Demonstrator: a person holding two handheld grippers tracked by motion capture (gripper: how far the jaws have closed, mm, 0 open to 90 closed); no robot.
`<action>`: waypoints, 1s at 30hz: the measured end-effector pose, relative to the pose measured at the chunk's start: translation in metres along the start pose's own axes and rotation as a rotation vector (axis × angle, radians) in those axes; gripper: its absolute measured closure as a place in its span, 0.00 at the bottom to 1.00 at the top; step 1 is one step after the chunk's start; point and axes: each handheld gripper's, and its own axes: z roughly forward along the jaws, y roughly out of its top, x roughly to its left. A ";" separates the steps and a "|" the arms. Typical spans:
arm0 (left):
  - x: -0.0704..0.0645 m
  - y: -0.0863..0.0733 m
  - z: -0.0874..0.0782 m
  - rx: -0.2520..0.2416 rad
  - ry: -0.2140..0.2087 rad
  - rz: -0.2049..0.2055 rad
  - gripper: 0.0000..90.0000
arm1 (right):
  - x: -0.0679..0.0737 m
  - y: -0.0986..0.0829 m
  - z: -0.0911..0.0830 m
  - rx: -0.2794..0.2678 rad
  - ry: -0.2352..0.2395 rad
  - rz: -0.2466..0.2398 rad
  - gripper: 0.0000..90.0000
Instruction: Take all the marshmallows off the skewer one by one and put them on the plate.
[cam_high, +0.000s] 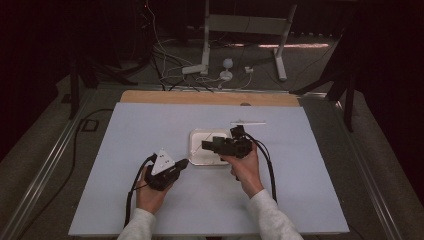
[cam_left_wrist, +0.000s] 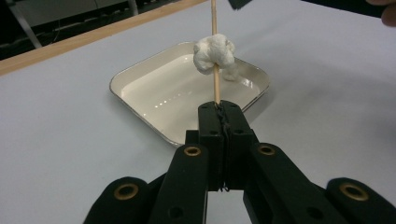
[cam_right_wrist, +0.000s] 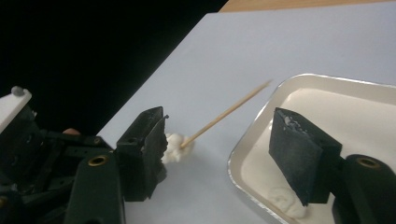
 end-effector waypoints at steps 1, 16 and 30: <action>0.000 0.000 0.000 0.001 0.000 0.002 1.00 | 0.001 -0.001 0.001 0.006 0.002 -0.003 0.37; -0.005 0.004 0.000 -0.016 0.006 0.001 1.00 | 0.014 -0.013 0.024 0.061 0.035 -0.002 0.35; -0.007 0.005 0.000 -0.027 -0.003 0.003 1.00 | 0.015 -0.020 0.034 0.084 0.090 0.045 0.76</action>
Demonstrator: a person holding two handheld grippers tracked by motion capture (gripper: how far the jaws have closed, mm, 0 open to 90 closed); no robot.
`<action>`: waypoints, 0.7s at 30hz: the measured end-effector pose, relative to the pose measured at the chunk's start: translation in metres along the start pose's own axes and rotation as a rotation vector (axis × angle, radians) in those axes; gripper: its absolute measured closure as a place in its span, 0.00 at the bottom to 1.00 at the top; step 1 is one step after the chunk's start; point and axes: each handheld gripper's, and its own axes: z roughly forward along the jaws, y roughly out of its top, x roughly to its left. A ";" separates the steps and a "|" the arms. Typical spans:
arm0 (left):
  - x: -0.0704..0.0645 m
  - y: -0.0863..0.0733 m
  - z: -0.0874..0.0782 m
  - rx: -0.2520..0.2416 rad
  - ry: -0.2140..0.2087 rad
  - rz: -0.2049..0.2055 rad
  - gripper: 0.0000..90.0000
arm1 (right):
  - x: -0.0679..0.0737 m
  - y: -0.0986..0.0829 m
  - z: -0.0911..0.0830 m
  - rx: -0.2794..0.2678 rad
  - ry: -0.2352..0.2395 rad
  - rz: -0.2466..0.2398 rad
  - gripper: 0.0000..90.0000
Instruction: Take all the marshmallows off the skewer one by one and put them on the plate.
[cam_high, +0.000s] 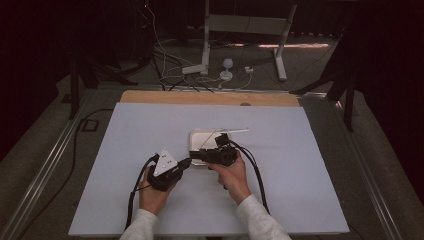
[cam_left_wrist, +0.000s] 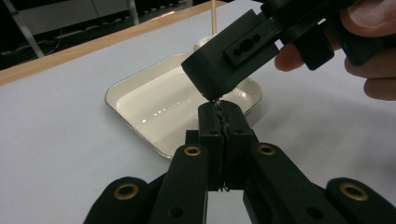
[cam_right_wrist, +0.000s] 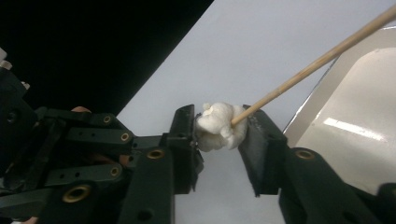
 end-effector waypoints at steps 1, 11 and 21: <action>0.000 0.000 0.000 -0.001 -0.002 0.001 1.00 | 0.000 0.000 0.000 -0.002 0.001 0.001 0.77; 0.002 0.000 -0.003 -0.029 -0.022 0.001 1.00 | 0.002 0.003 -0.010 -0.059 0.004 0.006 0.85; 0.001 -0.002 -0.005 -0.029 -0.042 0.020 1.00 | -0.008 0.018 -0.037 -0.166 -0.022 0.042 0.87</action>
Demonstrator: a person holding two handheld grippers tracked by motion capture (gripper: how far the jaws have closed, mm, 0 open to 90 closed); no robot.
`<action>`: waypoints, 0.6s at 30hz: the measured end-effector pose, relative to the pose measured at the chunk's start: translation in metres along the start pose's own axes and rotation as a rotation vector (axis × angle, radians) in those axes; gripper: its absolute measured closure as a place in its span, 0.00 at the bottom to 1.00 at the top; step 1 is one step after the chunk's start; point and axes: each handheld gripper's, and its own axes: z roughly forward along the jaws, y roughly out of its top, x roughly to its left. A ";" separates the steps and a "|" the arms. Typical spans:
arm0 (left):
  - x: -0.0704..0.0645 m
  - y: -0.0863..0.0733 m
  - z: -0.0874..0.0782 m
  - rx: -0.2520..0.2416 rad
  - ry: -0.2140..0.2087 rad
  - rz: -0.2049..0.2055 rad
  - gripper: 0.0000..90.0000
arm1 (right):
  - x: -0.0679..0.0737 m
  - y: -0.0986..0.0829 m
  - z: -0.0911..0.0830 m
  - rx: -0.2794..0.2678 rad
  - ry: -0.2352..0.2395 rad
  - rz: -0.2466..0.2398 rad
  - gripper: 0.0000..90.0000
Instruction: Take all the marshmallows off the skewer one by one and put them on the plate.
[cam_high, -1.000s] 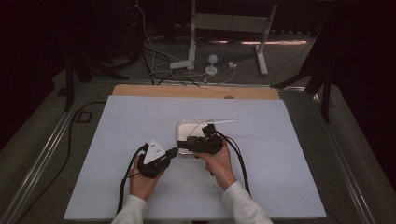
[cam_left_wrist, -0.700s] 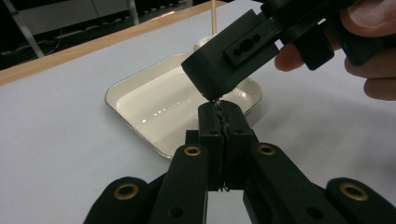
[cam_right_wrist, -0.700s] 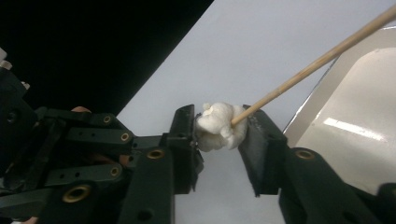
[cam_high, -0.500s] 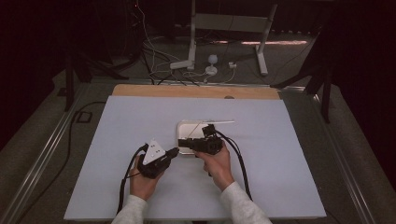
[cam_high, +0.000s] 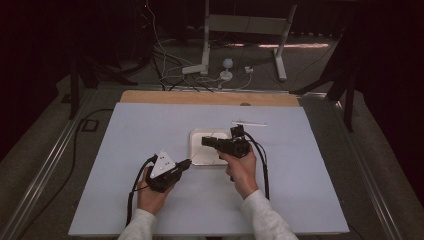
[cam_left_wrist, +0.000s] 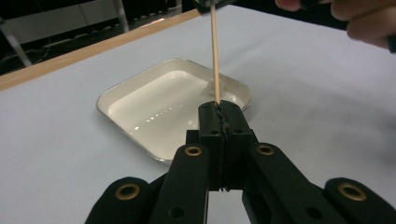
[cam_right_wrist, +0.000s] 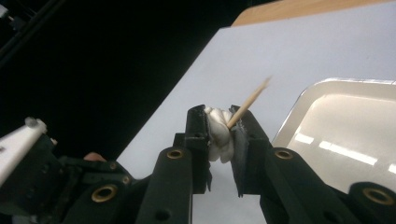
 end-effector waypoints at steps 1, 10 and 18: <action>0.000 0.000 0.000 -0.006 -0.004 -0.001 1.00 | -0.001 0.002 -0.002 -0.006 -0.003 -0.003 0.87; 0.002 0.002 -0.005 -0.018 -0.007 0.007 1.00 | -0.004 0.014 -0.011 -0.052 -0.009 0.006 0.87; 0.002 0.003 -0.006 -0.006 0.009 0.039 1.00 | -0.006 0.015 -0.013 -0.064 -0.022 0.020 0.88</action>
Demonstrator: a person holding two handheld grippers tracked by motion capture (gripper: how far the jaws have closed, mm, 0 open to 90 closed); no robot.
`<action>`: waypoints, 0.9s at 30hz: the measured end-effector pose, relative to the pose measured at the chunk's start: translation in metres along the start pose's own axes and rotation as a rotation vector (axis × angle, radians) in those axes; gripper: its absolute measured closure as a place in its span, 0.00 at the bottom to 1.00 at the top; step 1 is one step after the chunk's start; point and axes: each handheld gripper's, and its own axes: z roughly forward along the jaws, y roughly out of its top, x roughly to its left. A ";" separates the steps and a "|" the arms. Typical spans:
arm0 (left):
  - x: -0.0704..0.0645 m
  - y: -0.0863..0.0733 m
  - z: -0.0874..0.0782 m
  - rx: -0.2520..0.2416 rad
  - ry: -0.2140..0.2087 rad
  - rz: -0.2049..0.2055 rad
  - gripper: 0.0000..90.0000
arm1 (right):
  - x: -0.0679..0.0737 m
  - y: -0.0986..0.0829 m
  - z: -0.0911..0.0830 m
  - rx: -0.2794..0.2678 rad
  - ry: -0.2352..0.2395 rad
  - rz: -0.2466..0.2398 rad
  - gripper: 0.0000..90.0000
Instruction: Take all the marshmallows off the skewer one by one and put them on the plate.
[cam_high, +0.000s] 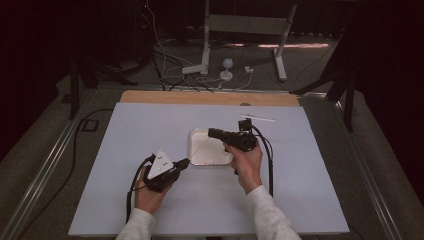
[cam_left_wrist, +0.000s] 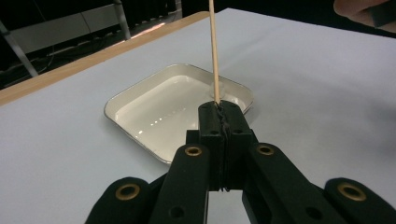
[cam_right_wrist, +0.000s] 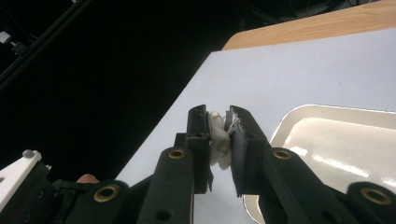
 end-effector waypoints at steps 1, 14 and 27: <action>0.000 0.000 0.000 0.003 0.004 0.006 1.00 | 0.000 0.000 0.000 -0.003 -0.005 -0.001 0.88; -0.001 0.001 -0.002 0.021 0.013 0.032 1.00 | 0.000 -0.001 -0.003 -0.042 -0.033 0.006 0.90; 0.022 -0.010 -0.018 0.016 0.051 -0.057 1.00 | -0.031 0.030 -0.072 -0.214 -0.163 0.043 0.90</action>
